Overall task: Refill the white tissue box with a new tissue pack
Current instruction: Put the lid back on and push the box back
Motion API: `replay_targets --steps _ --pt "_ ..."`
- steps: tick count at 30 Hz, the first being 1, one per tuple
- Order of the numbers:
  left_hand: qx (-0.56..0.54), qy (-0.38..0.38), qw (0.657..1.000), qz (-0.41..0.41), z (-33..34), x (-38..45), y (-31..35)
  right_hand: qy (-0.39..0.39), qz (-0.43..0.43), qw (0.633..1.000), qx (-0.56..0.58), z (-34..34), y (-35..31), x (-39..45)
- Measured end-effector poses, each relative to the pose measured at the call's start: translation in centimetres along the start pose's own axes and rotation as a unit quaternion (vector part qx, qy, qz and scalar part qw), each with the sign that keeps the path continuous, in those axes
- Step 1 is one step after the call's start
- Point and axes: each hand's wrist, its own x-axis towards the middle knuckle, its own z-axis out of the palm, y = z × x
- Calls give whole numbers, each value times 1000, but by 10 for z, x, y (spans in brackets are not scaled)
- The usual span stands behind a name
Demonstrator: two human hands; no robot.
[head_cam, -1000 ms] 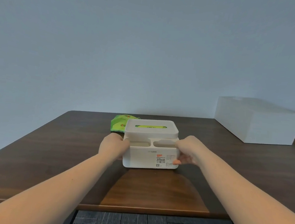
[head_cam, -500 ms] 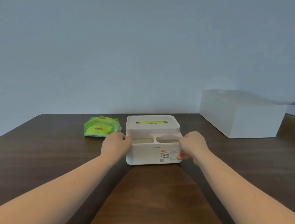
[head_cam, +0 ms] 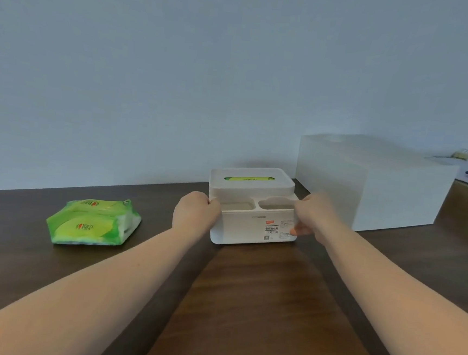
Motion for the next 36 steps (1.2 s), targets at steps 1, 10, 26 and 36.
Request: replay_targets --steps 1,10,26,36 --pt "-4 1 1000 3 6 6 4 0 5 1000 4 -2 -1 7" --pt "-6 0 1000 10 56 49 44 75 30 997 11 -14 -12 72" --pt "-24 -3 1000 13 86 83 73 174 -15 979 -105 -26 -18 114" --pt "-26 -21 999 20 88 79 72 145 -10 981 -131 -30 -17 100"
